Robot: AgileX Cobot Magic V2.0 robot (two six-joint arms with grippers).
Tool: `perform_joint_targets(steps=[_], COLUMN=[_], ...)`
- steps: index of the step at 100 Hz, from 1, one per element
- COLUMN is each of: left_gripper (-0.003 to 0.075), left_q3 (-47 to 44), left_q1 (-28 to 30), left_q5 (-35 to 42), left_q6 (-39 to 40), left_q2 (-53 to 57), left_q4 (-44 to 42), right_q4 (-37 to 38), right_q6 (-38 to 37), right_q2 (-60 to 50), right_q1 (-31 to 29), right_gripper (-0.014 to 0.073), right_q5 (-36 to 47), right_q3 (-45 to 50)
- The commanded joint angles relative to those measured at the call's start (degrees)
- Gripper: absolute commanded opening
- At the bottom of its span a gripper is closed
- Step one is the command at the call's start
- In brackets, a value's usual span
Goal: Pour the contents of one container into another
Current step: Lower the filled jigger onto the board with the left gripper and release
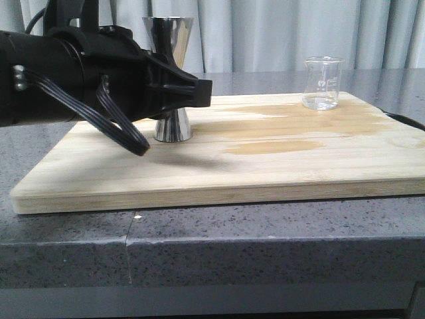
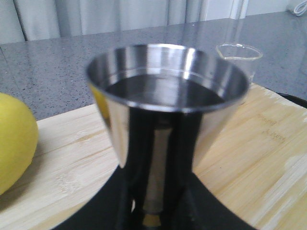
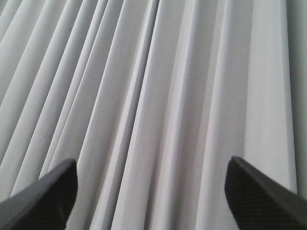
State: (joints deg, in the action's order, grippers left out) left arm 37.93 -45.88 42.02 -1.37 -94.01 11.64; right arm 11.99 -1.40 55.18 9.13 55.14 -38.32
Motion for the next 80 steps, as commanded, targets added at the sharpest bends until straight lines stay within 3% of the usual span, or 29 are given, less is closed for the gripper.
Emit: perform_joint_targets(steps=[1, 32, 71, 80], left_gripper=[-0.0008, 0.0274, 0.0309, 0.0358], left_q3=[1.1, 1.1, 1.1, 1.1], left_q1=[0.1, 0.1, 0.1, 0.1], left_q5=[3.8, 3.8, 5.5, 6.1], left_q6=[0.6, 0.6, 0.6, 0.6], left_q2=[1.5, 1.5, 1.5, 1.5], left_q4=[-0.7, -1.9, -1.9, -1.9], right_q4=[-0.5, -0.5, -0.5, -0.5], right_q6=[0.1, 0.1, 0.1, 0.1], right_q2=[-1.0, -1.0, -1.0, -1.0], right_q1=[-0.2, -0.2, -0.2, -0.2], right_gripper=[0.0565, 0.0565, 0.0565, 0.0565], right_q5=[2.9, 2.9, 2.9, 2.9], right_q3=[-1.3, -1.3, -1.3, -1.3])
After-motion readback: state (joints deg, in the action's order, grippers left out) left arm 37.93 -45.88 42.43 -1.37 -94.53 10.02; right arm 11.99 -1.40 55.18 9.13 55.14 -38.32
